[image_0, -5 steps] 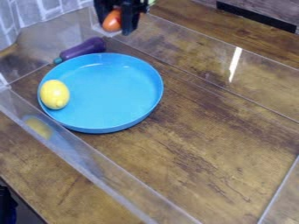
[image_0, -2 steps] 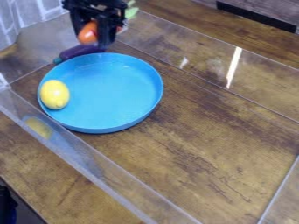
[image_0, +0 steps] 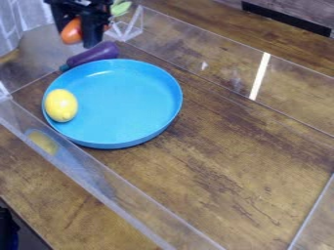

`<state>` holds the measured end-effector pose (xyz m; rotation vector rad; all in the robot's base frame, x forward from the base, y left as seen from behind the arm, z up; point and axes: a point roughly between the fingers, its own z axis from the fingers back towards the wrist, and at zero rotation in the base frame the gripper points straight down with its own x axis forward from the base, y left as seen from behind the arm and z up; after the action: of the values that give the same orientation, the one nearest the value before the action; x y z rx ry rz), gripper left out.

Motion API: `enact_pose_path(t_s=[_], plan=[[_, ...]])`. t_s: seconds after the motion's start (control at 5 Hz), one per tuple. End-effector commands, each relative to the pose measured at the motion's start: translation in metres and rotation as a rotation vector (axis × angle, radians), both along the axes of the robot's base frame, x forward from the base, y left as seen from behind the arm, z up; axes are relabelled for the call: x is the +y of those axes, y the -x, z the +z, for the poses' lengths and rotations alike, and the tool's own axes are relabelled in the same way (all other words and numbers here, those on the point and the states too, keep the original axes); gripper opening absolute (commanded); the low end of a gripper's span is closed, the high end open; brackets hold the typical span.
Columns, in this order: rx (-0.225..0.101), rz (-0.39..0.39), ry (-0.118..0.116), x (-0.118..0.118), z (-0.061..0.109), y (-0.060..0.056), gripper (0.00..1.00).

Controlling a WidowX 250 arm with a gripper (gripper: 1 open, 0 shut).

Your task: Move the carrot to the left side

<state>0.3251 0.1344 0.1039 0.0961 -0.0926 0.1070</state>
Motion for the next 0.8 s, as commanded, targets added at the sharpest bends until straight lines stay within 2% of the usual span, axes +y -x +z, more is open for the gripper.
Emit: enact_pose_path(t_s=[0.0, 0.4, 0.6], plan=[[-0.015, 0.004, -0.03, 0.02, 0.001, 0.0, 0.0], [0.029, 0.084, -0.048, 0.037, -0.019, 0.007, 0.0], [0.046, 0.101, -0.061, 0.045, -0.027, 0.008, 0.0]])
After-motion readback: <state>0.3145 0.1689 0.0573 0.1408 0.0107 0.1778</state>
